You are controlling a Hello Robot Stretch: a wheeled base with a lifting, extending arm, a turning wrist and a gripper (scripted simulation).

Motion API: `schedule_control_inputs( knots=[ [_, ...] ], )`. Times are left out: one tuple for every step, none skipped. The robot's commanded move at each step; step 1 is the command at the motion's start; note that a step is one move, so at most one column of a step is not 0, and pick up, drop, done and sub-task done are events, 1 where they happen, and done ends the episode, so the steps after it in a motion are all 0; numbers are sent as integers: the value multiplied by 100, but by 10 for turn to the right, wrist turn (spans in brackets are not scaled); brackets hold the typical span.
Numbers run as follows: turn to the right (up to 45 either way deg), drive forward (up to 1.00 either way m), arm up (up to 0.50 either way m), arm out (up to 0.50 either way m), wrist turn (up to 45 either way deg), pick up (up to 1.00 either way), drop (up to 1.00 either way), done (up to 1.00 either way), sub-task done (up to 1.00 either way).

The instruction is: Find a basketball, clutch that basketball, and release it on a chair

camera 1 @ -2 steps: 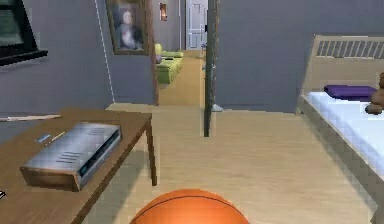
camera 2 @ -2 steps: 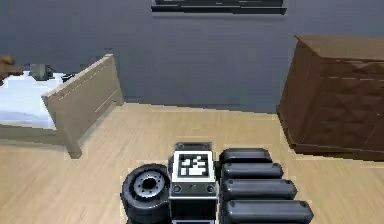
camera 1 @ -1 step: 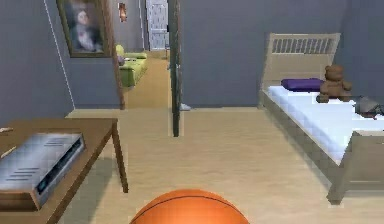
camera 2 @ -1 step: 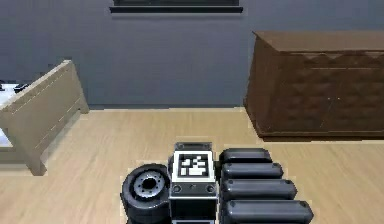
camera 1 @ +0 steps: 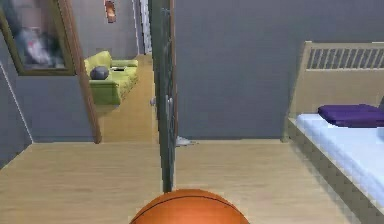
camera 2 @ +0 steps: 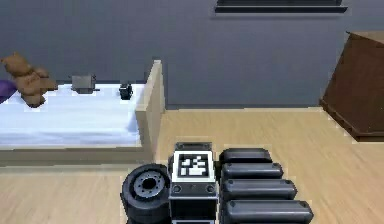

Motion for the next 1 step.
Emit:
schedule_control_inputs(
  knots=[
    [0, 85, 0, 0, 0, 0, 0, 0, 0]
  ],
)
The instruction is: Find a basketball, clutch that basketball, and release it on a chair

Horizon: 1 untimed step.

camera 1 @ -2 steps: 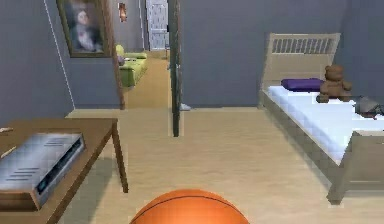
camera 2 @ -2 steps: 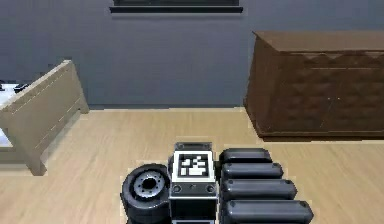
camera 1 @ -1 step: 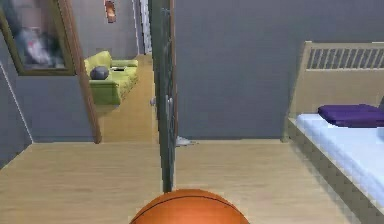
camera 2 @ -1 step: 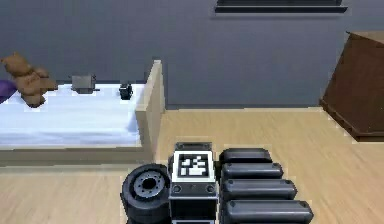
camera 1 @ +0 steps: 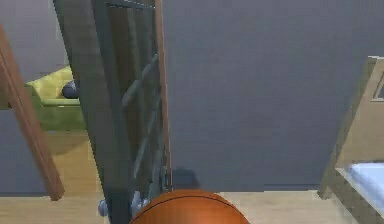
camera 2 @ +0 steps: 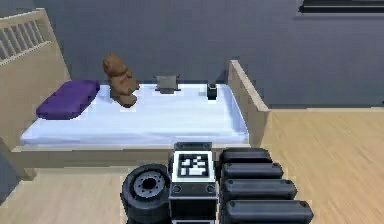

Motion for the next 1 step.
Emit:
schedule_control_inputs(
  knots=[
    [-450, 0, 0, 0, 0, 0, 0, 0, 0]
  ],
)
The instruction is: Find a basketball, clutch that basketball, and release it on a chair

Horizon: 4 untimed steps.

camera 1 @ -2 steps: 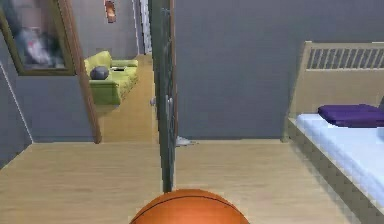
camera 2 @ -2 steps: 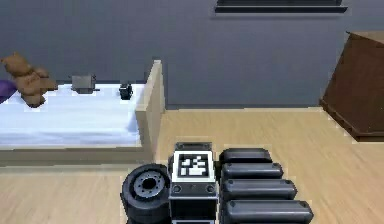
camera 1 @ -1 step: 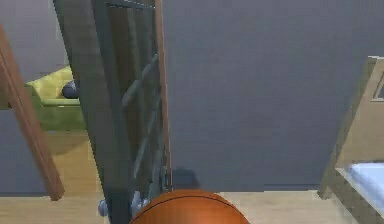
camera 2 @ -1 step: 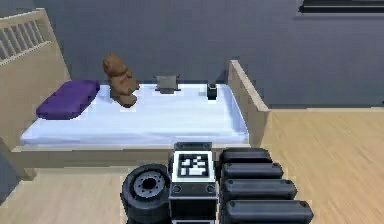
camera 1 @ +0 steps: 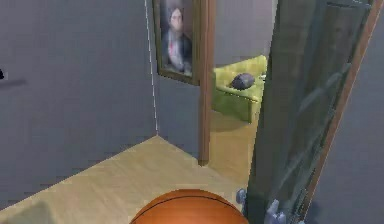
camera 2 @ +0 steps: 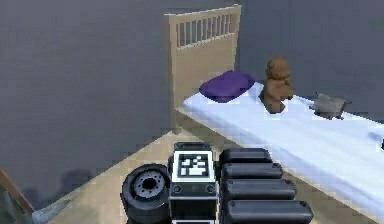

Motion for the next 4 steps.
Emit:
schedule_control_inputs(
  knots=[
    [-420, 0, 0, 0, 0, 0, 0, 0, 0],
    [0, 55, 0, 0, 0, 0, 0, 0, 0],
    [450, 0, 0, 0, 0, 0, 0, 0, 0],
    [180, 0, 0, 0, 0, 0, 0, 0, 0]
  ],
)
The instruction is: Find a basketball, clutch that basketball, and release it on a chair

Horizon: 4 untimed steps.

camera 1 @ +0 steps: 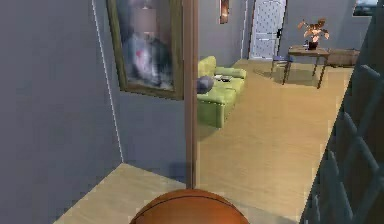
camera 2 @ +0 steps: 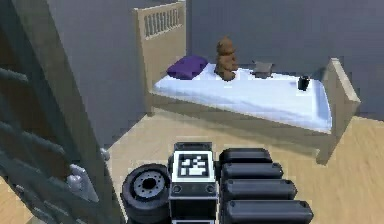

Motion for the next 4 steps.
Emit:
schedule_control_inputs(
  knots=[
    [0, 75, 0, 0, 0, 0, 0, 0, 0],
    [180, 0, 0, 0, 0, 0, 0, 0, 0],
    [0, 5, 0, 0, 0, 0, 0, 0, 0],
    [240, 0, 0, 0, 0, 0, 0, 0, 0]
  ],
)
